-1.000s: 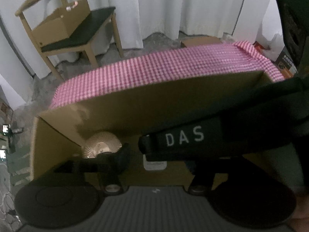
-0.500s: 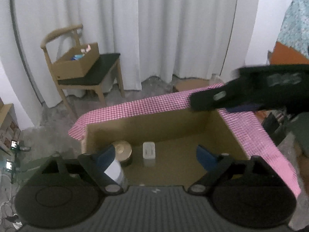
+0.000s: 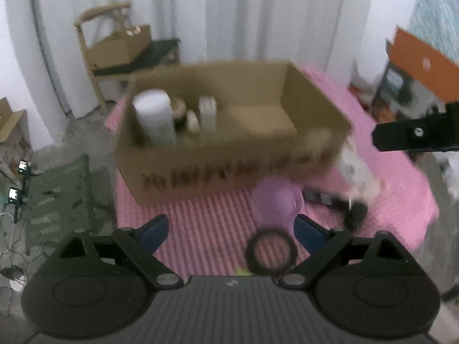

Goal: Organize soft objects
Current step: 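Move the right tool back out to the purple plastic bowl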

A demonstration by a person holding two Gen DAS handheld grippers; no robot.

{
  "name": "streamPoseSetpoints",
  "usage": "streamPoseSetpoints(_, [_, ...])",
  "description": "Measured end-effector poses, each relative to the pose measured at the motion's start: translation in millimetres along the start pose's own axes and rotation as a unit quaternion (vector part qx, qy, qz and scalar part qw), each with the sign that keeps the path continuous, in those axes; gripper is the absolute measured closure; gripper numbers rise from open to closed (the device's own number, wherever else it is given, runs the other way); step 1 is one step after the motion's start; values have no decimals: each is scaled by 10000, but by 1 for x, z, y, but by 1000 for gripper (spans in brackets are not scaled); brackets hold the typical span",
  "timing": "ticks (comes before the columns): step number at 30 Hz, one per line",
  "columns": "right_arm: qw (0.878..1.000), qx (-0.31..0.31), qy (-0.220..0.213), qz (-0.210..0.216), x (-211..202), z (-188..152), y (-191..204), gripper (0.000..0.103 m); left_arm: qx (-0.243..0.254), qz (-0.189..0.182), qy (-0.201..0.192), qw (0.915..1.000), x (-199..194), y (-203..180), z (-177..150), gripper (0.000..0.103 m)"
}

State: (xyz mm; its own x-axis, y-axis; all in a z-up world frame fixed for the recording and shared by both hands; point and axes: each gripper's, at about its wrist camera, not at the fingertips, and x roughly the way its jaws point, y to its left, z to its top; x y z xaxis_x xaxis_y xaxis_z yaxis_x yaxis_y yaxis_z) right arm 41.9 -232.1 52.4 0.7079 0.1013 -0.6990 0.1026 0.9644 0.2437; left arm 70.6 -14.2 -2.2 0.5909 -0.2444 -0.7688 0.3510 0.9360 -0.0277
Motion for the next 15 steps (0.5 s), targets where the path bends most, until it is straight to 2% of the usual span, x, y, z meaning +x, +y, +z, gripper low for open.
streamPoseSetpoints(5, [9969,483,613,45,24,-56,-6,1,401,-155,469,9980,28,-18,-38,8])
streamPoseSetpoints(7, [9958,543,728,101,31,-65,-3,2,589,-172,463,9970,33,-23,-44,8])
streamPoseSetpoints(10, [9958,515,752,119,44,-58,0,2,776,-188,355,9962,39,-27,-45,8])
streamPoseSetpoints(15, [9952,516,798,221,72,-39,3,3,815,-328,205,9959,52,-28,-40,8])
